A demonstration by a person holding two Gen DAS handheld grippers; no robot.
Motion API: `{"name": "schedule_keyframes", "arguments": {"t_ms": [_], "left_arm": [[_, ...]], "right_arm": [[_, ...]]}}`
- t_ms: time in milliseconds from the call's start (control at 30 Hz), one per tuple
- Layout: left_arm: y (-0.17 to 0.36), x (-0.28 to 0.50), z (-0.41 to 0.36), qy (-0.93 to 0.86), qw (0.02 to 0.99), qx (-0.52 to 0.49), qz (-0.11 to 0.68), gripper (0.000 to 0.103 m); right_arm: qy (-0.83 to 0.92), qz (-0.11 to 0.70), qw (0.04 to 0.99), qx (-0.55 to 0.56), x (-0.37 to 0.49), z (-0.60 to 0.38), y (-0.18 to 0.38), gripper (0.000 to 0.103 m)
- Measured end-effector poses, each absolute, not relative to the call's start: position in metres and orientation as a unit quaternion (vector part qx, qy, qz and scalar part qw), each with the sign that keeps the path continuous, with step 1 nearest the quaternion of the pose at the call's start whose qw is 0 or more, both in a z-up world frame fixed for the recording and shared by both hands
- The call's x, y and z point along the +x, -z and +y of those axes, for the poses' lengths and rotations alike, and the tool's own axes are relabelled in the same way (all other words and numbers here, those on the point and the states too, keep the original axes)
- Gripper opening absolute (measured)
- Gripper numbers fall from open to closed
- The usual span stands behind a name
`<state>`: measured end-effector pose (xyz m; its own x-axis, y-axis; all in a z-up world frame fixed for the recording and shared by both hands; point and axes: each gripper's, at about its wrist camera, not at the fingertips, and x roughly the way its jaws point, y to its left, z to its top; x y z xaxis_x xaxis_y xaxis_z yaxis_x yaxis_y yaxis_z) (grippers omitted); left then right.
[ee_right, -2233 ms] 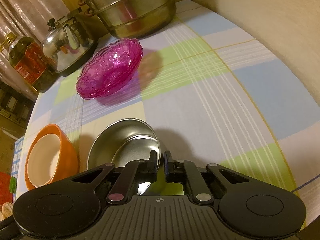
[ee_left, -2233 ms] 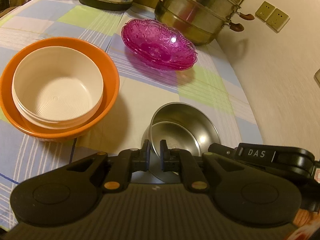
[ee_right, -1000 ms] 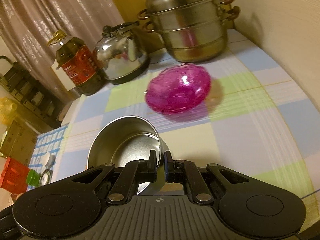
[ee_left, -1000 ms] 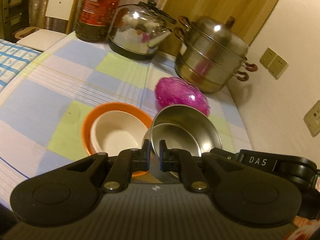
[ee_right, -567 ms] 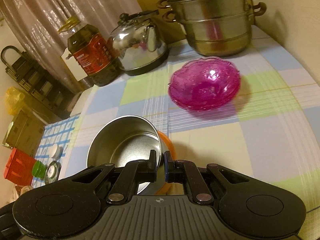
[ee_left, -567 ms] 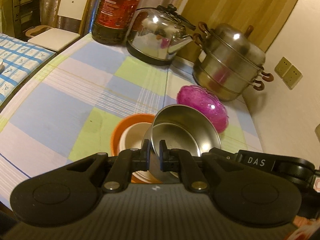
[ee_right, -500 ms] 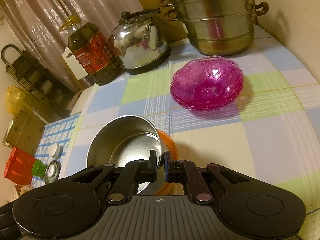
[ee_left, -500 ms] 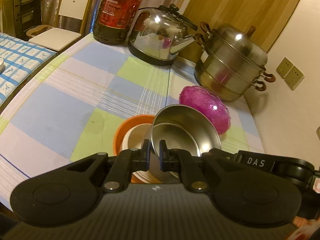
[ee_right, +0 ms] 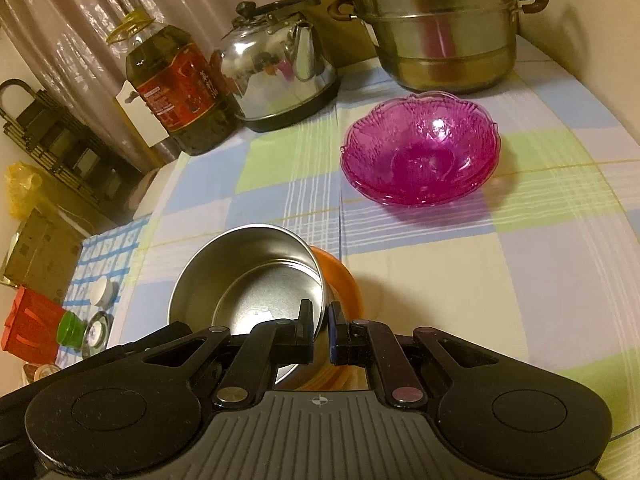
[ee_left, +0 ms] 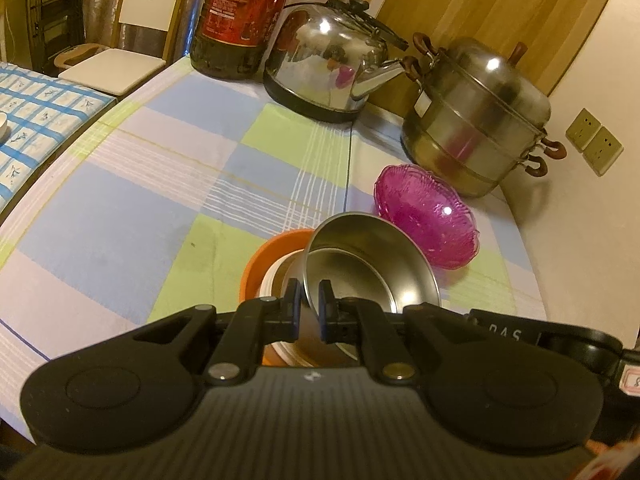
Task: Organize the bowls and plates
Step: 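Lift the steel bowl with both tools and carry it over the cream bowl, then lower the steel bowl into the cream bowl and open both tools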
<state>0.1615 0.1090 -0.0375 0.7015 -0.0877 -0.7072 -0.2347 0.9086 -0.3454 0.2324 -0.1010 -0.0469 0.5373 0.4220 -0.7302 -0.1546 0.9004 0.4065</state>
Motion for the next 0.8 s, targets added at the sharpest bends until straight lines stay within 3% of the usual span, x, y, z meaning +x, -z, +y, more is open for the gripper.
{"name": "schedule_keyframes", "arguments": {"t_ms": [800], "left_arm": [[0.051, 0.167, 0.113, -0.045, 0.890, -0.214, 0.399, 0.008]], "right_arm": [[-0.169, 0.469, 0.854, 0.148, 0.240, -0.096, 0.062, 0.007]]}}
